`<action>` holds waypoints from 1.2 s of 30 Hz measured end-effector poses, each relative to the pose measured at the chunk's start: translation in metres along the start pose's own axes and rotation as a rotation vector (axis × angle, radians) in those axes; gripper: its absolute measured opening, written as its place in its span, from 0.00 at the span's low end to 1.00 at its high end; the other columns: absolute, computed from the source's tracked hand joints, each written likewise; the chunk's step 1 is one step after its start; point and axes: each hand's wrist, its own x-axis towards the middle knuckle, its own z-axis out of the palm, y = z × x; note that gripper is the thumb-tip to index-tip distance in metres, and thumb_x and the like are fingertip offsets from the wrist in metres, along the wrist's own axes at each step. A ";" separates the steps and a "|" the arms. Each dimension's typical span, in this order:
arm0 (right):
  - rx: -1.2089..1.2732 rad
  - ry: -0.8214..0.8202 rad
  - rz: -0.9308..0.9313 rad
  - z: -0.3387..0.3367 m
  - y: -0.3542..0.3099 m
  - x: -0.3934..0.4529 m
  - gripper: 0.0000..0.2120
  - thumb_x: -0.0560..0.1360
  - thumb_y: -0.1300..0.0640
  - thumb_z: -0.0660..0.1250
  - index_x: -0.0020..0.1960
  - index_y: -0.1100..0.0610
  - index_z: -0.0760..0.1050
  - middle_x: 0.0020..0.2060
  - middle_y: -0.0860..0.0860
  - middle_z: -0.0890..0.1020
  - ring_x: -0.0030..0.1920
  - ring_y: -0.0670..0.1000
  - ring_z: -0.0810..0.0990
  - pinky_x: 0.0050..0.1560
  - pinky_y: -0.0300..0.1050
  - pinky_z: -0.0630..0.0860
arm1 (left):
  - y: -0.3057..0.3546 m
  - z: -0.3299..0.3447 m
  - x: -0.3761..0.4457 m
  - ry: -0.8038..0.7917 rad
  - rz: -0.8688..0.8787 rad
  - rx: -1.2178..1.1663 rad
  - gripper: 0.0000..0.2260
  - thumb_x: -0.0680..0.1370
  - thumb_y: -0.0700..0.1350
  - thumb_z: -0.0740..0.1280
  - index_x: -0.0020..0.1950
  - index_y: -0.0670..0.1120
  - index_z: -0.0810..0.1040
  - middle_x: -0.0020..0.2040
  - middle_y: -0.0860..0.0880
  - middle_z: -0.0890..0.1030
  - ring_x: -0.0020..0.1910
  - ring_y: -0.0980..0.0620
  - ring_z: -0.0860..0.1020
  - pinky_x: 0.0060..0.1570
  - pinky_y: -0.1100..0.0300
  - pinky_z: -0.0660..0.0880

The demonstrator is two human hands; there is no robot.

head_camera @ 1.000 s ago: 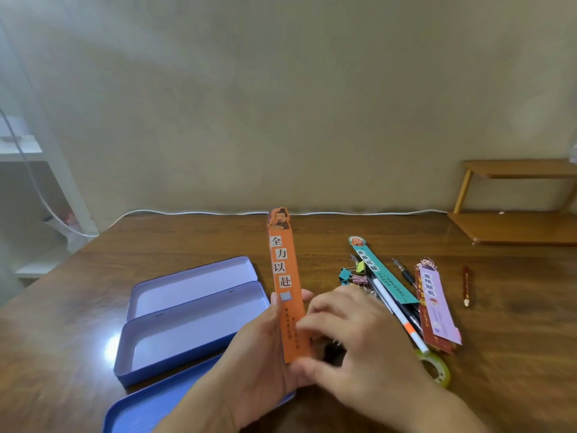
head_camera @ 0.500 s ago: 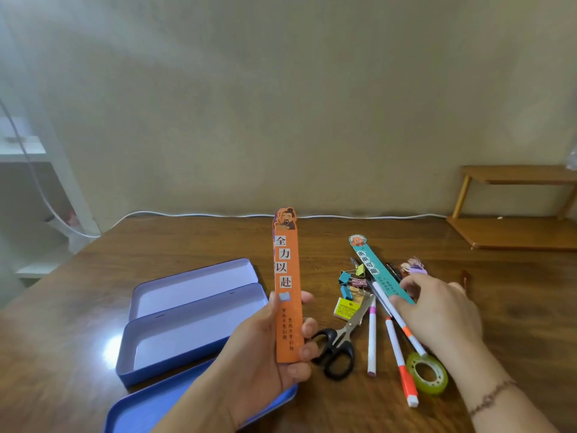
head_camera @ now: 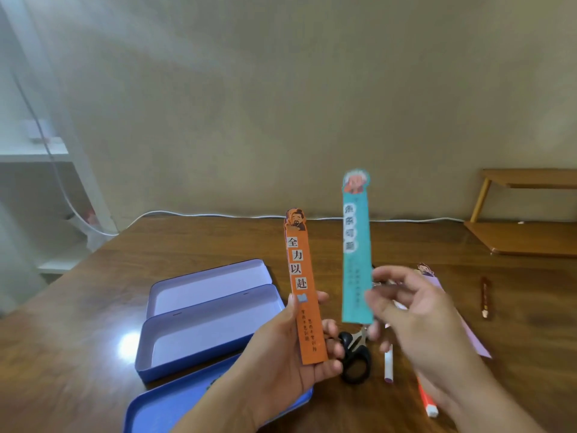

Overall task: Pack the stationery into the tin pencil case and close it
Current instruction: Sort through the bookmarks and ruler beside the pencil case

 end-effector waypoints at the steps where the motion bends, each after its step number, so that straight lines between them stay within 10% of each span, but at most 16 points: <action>1: -0.053 -0.053 0.007 0.009 0.004 -0.004 0.11 0.74 0.64 0.72 0.45 0.47 0.78 0.39 0.51 0.86 0.24 0.52 0.79 0.21 0.42 0.73 | -0.001 0.001 0.000 -0.017 -0.010 -0.003 0.23 0.79 0.58 0.58 0.62 0.45 0.80 0.49 0.36 0.81 0.42 0.40 0.80 0.38 0.49 0.81; 10: -0.832 -0.010 -0.322 0.025 0.022 -0.017 0.09 0.70 0.47 0.74 0.48 0.39 0.77 0.41 0.31 0.79 0.47 0.30 0.75 0.34 0.26 0.72 | -0.006 -0.001 0.002 -0.018 -0.017 0.011 0.22 0.79 0.57 0.57 0.59 0.45 0.82 0.50 0.39 0.83 0.48 0.41 0.83 0.43 0.45 0.81; 15: -1.101 -0.196 -0.547 0.027 0.031 -0.018 0.24 0.62 0.35 0.68 0.57 0.40 0.73 0.45 0.36 0.73 0.48 0.41 0.70 0.40 0.33 0.69 | -0.007 -0.002 0.005 -0.009 0.019 0.007 0.21 0.79 0.58 0.56 0.57 0.44 0.79 0.44 0.39 0.80 0.35 0.43 0.77 0.35 0.51 0.78; 24: -0.993 -0.146 -0.858 0.027 0.030 -0.018 0.13 0.63 0.42 0.74 0.42 0.48 0.81 0.40 0.42 0.79 0.43 0.49 0.75 0.41 0.48 0.77 | -0.009 -0.006 0.007 -0.040 0.034 0.022 0.23 0.75 0.60 0.60 0.53 0.46 0.85 0.42 0.43 0.82 0.32 0.48 0.79 0.29 0.57 0.76; 28: -0.862 0.074 -0.603 -0.008 0.005 -0.001 0.12 0.72 0.37 0.67 0.45 0.45 0.80 0.42 0.38 0.80 0.46 0.43 0.77 0.42 0.40 0.76 | -0.006 -0.009 0.006 -0.081 0.019 0.003 0.21 0.78 0.59 0.59 0.56 0.45 0.81 0.40 0.43 0.76 0.30 0.48 0.71 0.30 0.58 0.69; 31: -1.133 0.377 -0.072 -0.067 -0.013 0.021 0.10 0.74 0.40 0.67 0.44 0.47 0.78 0.38 0.43 0.80 0.38 0.43 0.77 0.33 0.42 0.75 | -0.004 -0.010 0.005 -0.122 0.018 -0.023 0.19 0.79 0.58 0.58 0.53 0.46 0.80 0.39 0.44 0.73 0.30 0.49 0.67 0.29 0.60 0.65; 36: -1.320 0.248 0.569 -0.104 -0.005 0.033 0.22 0.73 0.33 0.62 0.40 0.52 0.78 0.33 0.50 0.84 0.30 0.49 0.83 0.31 0.39 0.73 | -0.004 -0.009 0.006 -0.128 0.022 -0.012 0.20 0.80 0.58 0.57 0.53 0.45 0.80 0.39 0.44 0.73 0.30 0.50 0.67 0.28 0.60 0.65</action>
